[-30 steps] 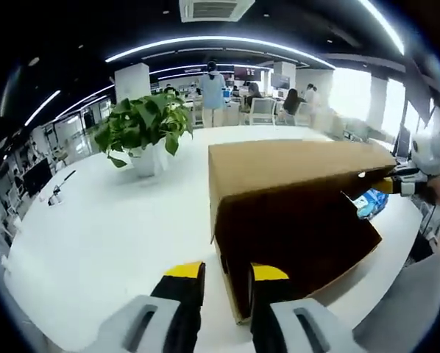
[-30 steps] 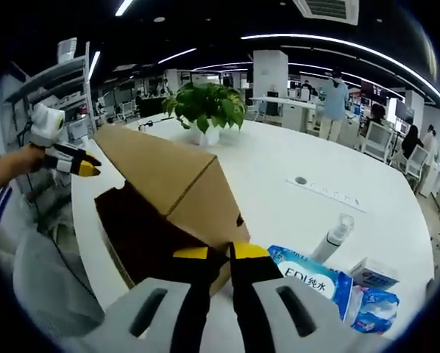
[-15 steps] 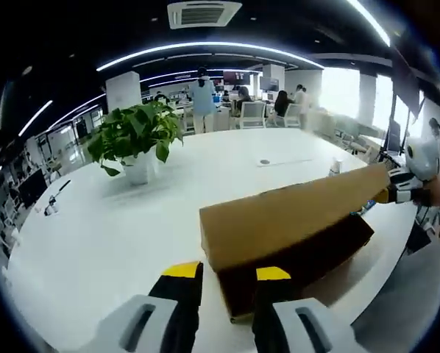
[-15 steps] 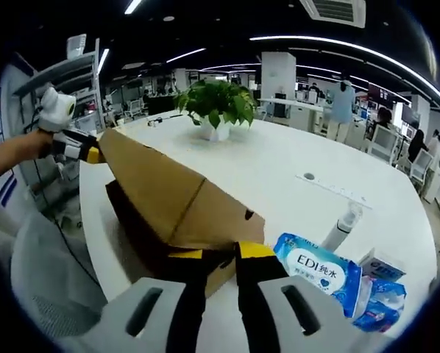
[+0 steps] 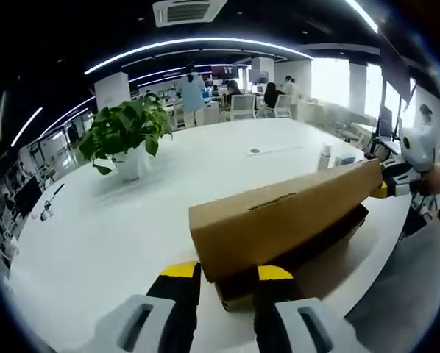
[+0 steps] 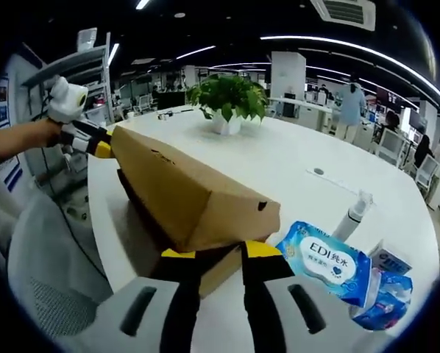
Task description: Operate the shoe box by opening the lid, removing the specified soft item, and placing it in the target area until the item is outside and the box remains undamaged.
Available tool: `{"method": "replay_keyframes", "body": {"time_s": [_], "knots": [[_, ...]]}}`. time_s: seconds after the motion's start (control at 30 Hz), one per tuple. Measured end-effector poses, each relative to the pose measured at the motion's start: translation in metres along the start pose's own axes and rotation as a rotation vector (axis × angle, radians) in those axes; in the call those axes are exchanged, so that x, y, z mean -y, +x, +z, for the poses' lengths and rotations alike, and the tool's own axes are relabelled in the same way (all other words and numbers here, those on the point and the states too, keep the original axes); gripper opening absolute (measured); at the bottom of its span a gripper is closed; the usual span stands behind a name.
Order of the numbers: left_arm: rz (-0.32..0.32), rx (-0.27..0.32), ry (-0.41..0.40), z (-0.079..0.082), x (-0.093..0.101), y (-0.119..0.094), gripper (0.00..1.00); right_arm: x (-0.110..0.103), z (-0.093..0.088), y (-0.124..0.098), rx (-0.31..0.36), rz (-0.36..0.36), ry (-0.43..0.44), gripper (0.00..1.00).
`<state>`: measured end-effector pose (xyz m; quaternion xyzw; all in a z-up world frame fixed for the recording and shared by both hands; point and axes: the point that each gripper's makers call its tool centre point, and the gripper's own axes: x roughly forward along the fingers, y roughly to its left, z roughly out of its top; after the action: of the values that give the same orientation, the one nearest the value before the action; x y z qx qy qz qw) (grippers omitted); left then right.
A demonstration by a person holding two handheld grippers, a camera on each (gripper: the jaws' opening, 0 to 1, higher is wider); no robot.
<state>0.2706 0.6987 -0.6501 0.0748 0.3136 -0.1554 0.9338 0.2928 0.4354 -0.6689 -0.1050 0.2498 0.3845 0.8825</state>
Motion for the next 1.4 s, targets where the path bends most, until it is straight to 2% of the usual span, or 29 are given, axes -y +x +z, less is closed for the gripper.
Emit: {"method": "replay_keyframes", "body": {"time_s": [0.33, 0.57, 0.9, 1.4], "knots": [[-0.022, -0.021, -0.004, -0.013, 0.006, 0.001, 0.31, -0.011, -0.013, 0.000, -0.015, 0.018, -0.026, 0.23], [-0.032, -0.037, 0.004, -0.022, 0.009, 0.002, 0.32, -0.017, -0.018, -0.001, -0.028, 0.024, -0.091, 0.26], [-0.047, -0.066, 0.011, -0.036, 0.014, 0.005, 0.33, -0.027, -0.028, 0.000, -0.049, 0.053, -0.130, 0.27], [-0.056, -0.100, -0.009, -0.053, 0.015, 0.016, 0.32, -0.030, -0.041, 0.006, -0.076, 0.061, -0.097, 0.28]]}}
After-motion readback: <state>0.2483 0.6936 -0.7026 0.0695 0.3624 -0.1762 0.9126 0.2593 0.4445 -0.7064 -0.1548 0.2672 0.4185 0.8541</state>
